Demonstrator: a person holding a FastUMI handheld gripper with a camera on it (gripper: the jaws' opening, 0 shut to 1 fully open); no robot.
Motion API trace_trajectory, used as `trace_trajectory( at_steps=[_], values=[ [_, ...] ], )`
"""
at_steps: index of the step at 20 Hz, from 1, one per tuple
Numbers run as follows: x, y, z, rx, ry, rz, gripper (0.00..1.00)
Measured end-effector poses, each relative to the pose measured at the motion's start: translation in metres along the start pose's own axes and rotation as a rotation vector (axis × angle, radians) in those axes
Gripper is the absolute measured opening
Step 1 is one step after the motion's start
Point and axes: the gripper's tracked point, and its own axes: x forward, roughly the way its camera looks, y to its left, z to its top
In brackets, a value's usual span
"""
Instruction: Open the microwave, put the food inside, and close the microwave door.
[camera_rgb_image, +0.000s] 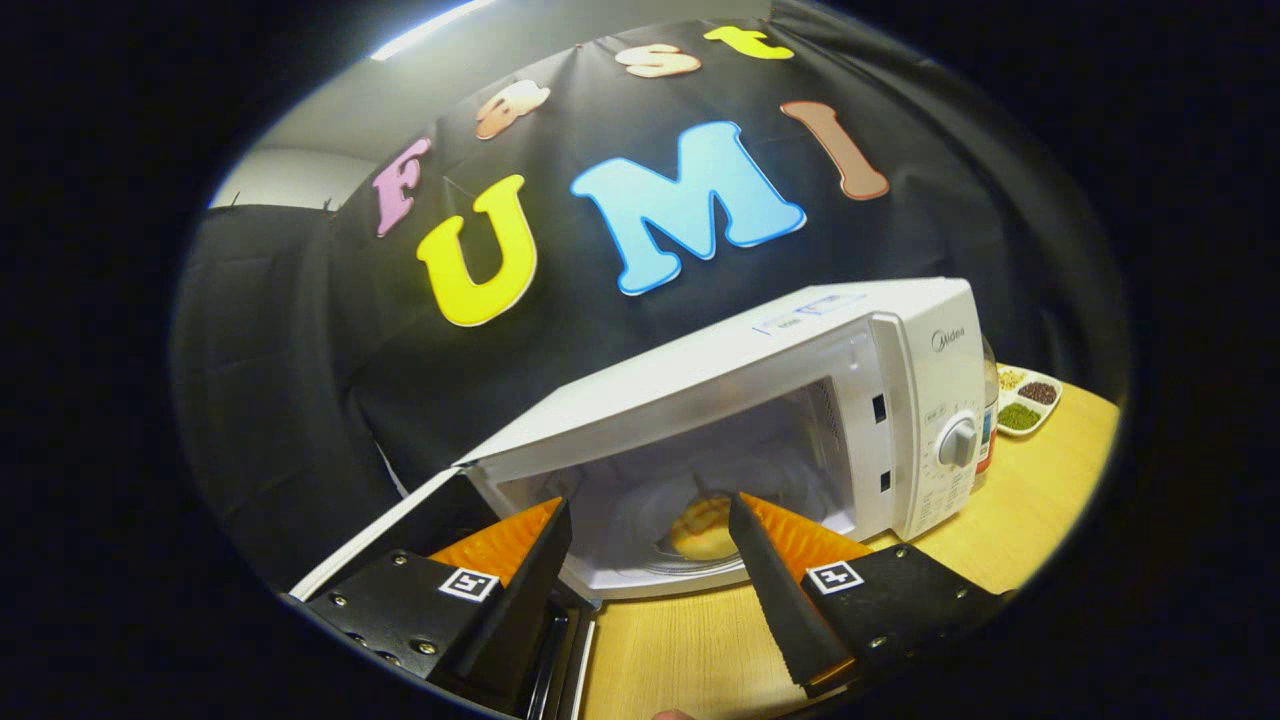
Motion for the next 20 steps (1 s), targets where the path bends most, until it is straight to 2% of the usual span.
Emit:
trace_trajectory(
  at_steps=[4,8,13,20],
  values=[
    [-0.047,0.024,0.014,-0.027,0.005,0.04,0.96],
    [-0.09,0.059,0.023,-0.053,0.012,0.125,0.96],
    [-0.142,0.119,0.024,-0.137,0.025,0.307,0.96],
    [-0.205,0.201,-0.004,-0.19,0.081,0.556,0.96]
  ],
)
